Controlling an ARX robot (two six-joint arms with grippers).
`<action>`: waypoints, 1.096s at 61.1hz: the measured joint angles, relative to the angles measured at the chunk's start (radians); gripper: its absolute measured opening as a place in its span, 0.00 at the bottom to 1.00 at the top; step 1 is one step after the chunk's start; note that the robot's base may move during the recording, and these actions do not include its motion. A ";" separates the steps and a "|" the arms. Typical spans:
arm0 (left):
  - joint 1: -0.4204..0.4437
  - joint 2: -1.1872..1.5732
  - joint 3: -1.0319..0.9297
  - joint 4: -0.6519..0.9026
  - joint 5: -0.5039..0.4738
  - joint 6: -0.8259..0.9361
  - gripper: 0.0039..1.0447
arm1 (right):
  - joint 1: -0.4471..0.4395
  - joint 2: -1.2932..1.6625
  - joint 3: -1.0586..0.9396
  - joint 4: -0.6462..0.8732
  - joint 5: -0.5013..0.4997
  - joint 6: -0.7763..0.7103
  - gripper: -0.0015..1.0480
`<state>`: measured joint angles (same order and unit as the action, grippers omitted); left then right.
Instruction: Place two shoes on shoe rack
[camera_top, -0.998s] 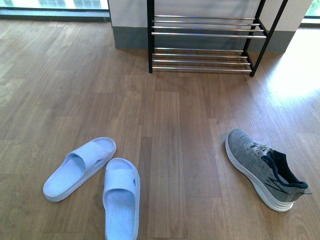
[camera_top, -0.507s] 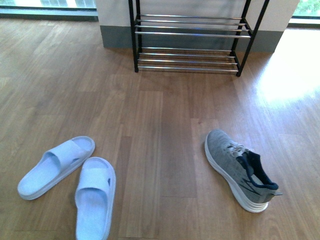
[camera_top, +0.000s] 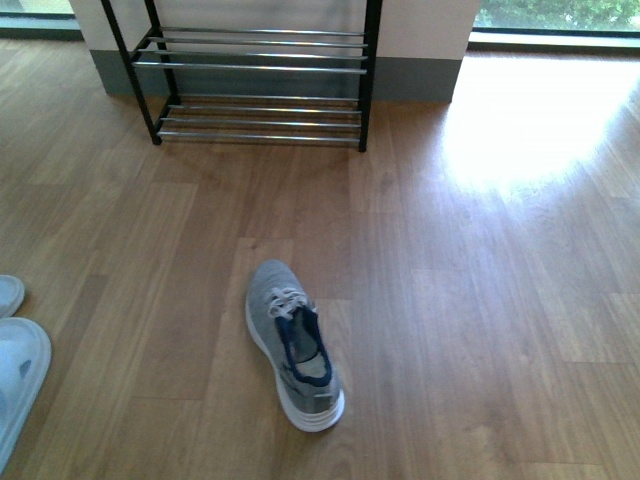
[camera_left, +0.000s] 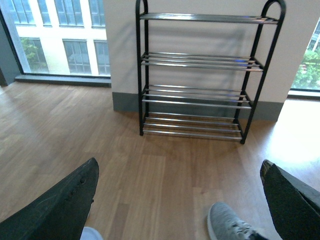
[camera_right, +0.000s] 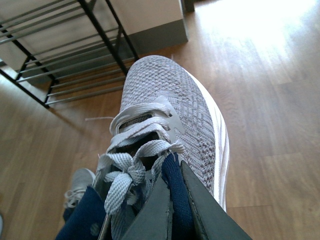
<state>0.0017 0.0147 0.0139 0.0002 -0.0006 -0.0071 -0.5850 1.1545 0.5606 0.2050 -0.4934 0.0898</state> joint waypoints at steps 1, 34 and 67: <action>0.000 0.000 0.000 -0.001 0.000 0.000 0.91 | 0.000 0.000 0.000 0.000 0.000 0.000 0.01; -0.235 0.705 0.227 -0.032 -0.365 -0.264 0.91 | -0.002 0.002 0.000 -0.002 -0.003 0.000 0.01; -0.375 2.174 0.996 0.095 -0.287 -0.459 0.91 | -0.004 0.002 0.000 -0.002 0.002 0.000 0.01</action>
<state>-0.3733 2.1887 1.0100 0.0952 -0.2874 -0.4664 -0.5888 1.1568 0.5606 0.2035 -0.4915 0.0902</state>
